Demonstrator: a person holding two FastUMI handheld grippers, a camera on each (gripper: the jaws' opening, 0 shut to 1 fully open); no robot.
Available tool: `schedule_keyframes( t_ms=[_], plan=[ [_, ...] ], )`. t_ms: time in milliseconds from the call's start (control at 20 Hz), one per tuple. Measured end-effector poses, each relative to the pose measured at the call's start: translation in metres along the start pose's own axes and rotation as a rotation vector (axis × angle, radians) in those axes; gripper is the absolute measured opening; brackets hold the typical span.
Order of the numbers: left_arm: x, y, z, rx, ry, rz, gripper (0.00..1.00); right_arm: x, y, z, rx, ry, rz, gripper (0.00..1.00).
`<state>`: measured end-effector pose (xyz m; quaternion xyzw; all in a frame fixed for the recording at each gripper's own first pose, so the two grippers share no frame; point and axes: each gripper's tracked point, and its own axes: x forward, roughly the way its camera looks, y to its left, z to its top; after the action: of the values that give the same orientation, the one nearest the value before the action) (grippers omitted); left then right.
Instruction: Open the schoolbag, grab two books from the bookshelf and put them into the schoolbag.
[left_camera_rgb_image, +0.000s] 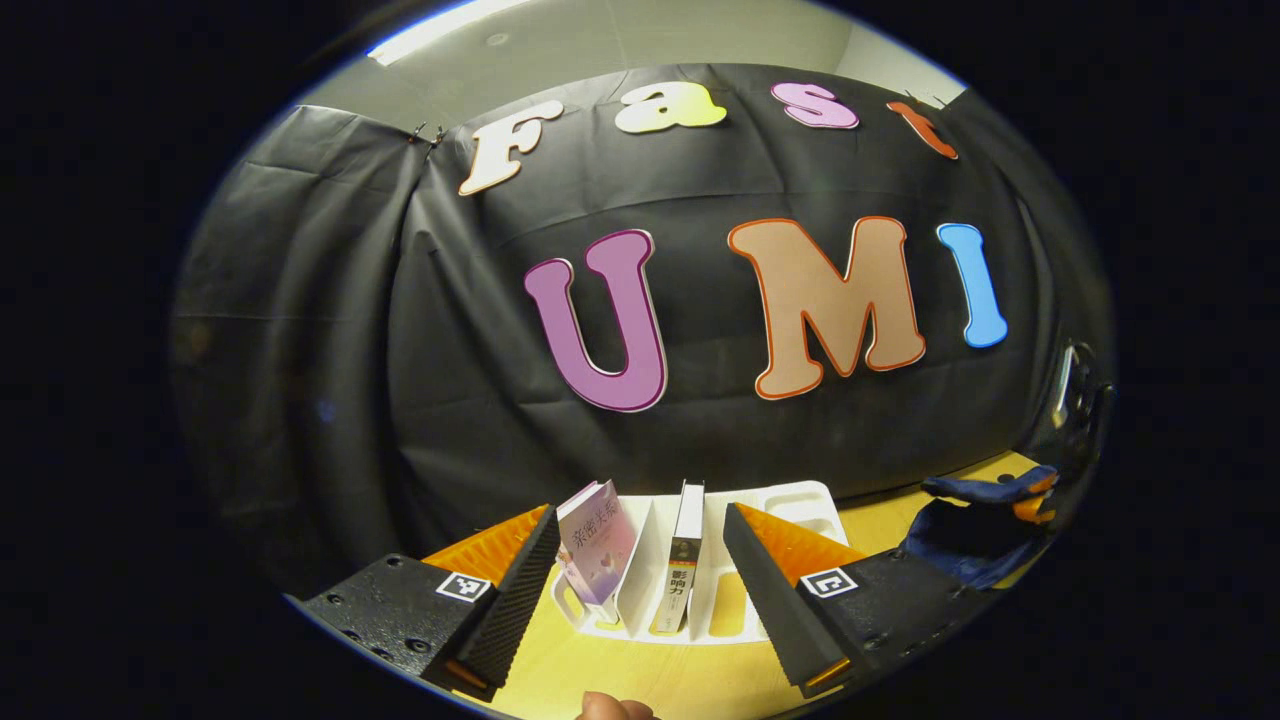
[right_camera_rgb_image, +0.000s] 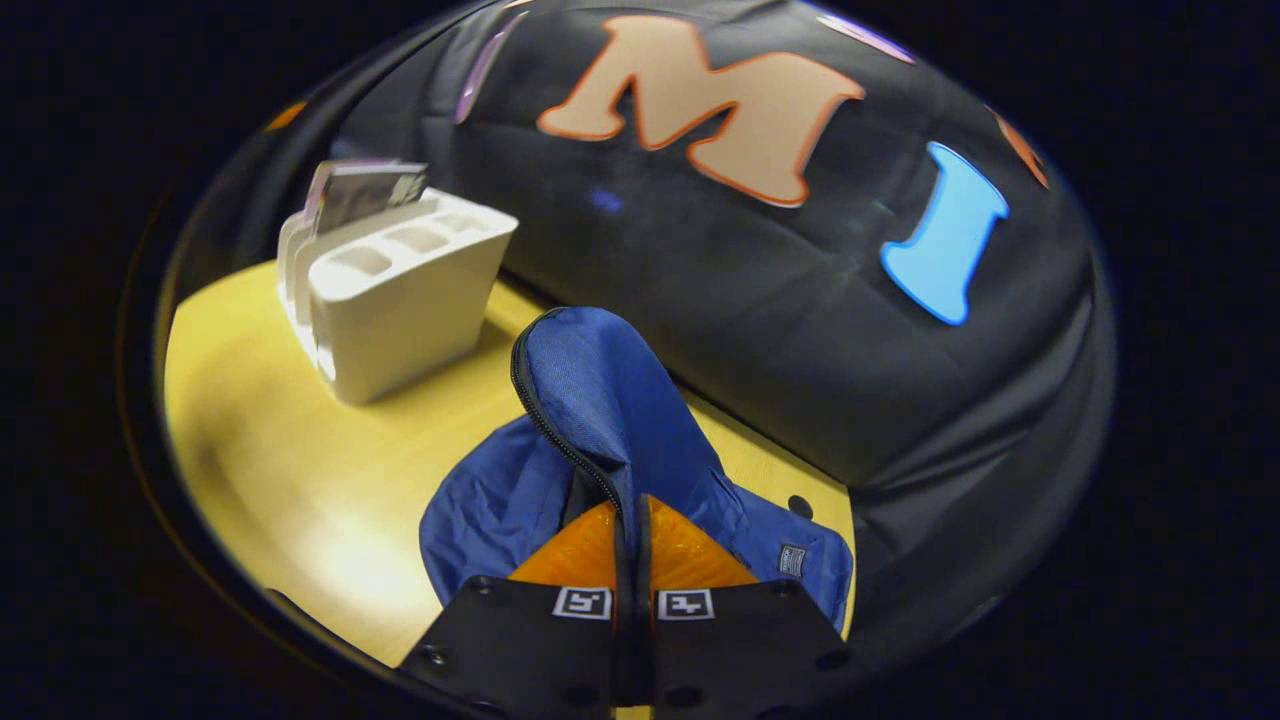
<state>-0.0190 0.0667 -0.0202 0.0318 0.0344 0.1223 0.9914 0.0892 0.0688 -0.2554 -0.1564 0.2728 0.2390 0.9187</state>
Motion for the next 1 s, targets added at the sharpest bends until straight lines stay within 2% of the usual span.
schedule_keyframes(
  t_ms=[50,300,350,400,500,600,650,700,750,950,1000],
  plan=[
    [0.003,0.0,-0.003,-0.009,0.008,-0.002,0.96,-0.005,-0.01,0.003,0.15,-0.017,0.002,0.03],
    [0.019,-0.002,-0.011,-0.019,0.03,-0.001,0.96,-0.018,-0.034,0.006,0.573,-0.062,0.008,0.03],
    [0.023,-0.001,-0.014,-0.018,0.035,-0.002,1.0,-0.02,-0.038,0.008,0.665,-0.076,0.007,0.03],
    [0.027,-0.003,-0.015,-0.021,0.038,-0.002,0.96,-0.021,-0.041,0.008,0.755,-0.083,0.01,0.06],
    [0.037,-0.005,-0.019,-0.031,0.049,-0.002,0.96,-0.027,-0.047,0.005,0.89,-0.09,0.008,0.03],
    [0.047,-0.006,-0.026,-0.03,0.068,0.0,0.96,-0.028,-0.054,0.004,0.948,-0.092,-0.005,0.03],
    [0.053,-0.007,-0.029,-0.029,0.076,-0.002,1.0,-0.028,-0.055,0.003,0.959,-0.094,-0.012,0.02],
    [0.059,-0.009,-0.035,-0.032,0.09,-0.004,1.0,-0.028,-0.055,0.003,0.969,-0.096,-0.015,0.03],
    [0.064,-0.01,-0.041,-0.03,0.109,-0.01,0.96,-0.027,-0.056,0.004,0.982,-0.1,-0.018,0.03],
    [0.091,-0.018,-0.07,-0.051,0.214,-0.028,0.96,-0.029,-0.059,0.005,1.079,-0.112,-0.02,0.03],
    [0.097,-0.021,-0.073,-0.053,0.232,-0.033,1.0,-0.029,-0.059,0.005,1.087,-0.112,-0.022,0.02]
  ],
)
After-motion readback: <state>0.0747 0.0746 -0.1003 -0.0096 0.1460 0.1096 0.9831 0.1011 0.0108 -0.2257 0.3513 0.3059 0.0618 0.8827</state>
